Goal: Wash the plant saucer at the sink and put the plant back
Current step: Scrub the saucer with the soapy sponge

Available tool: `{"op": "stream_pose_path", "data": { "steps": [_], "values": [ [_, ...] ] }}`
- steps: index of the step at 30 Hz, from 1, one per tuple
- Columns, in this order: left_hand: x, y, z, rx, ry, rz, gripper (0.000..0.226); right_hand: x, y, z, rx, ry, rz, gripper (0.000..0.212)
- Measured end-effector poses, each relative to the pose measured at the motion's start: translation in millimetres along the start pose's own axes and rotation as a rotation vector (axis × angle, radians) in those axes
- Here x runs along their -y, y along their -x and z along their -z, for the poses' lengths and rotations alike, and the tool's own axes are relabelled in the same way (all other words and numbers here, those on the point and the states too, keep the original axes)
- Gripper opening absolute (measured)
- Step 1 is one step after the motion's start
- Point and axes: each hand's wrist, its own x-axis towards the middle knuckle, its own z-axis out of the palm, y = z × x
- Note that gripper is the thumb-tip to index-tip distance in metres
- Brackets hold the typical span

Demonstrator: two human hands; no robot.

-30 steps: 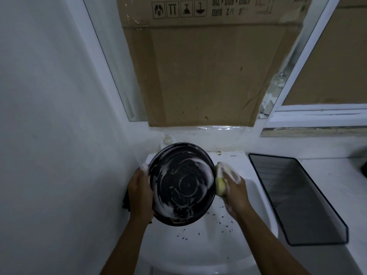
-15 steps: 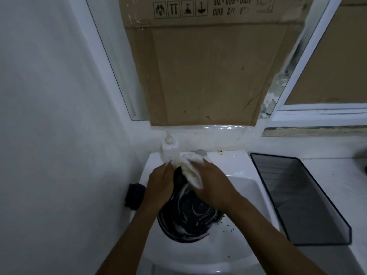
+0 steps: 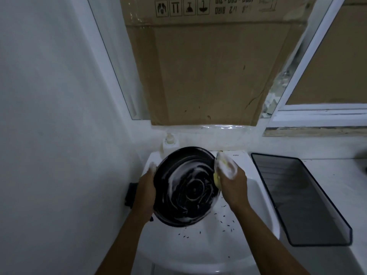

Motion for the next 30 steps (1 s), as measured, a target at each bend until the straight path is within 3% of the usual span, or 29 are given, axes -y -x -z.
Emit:
{"op": "stream_pose_path", "data": {
  "steps": [2,5,7,10,13,15,17,19,21,24,28,30],
  "values": [
    [-18,-6,9,0.130,-0.075,-0.013,0.041,15,-5,5,-0.009,0.039,0.150,0.027],
    [-43,-18,9,0.141,-0.403,-0.046,0.034,33,-8,2,0.070,0.111,0.309,0.029],
    [-46,-18,-5,0.114,-0.607,-0.168,0.045,41,-4,-9,0.186,0.201,0.425,0.035],
    [-35,-6,-22,-0.039,-0.642,-0.287,0.043,43,5,-24,0.299,0.350,0.616,0.044],
    [-17,0,-22,-0.101,-0.613,-0.289,0.045,36,7,-28,0.339,0.497,0.756,0.042],
    [-9,5,-20,-0.168,-0.567,-0.285,0.041,27,-3,-22,0.273,0.455,0.614,0.040],
    [-7,8,-16,-0.318,-0.421,-0.234,0.037,16,-11,-14,0.116,0.280,0.247,0.038],
    [-8,5,-11,-0.452,-0.206,-0.141,0.046,2,-14,-10,0.052,-0.203,-0.232,0.038],
    [-9,2,-9,-0.484,-0.083,-0.063,0.054,-13,-7,-13,0.032,-0.570,-0.468,0.031],
    [-1,4,-7,-0.420,-0.021,-0.024,0.056,-16,3,-17,-0.070,-0.498,-0.377,0.022],
    [-1,-2,19,-0.020,0.125,0.008,0.042,8,-11,1,-0.051,-0.155,-0.022,0.008],
    [-14,-9,26,0.083,0.080,-0.002,0.039,21,-19,12,0.020,-0.034,0.121,0.018]
  ]
}}
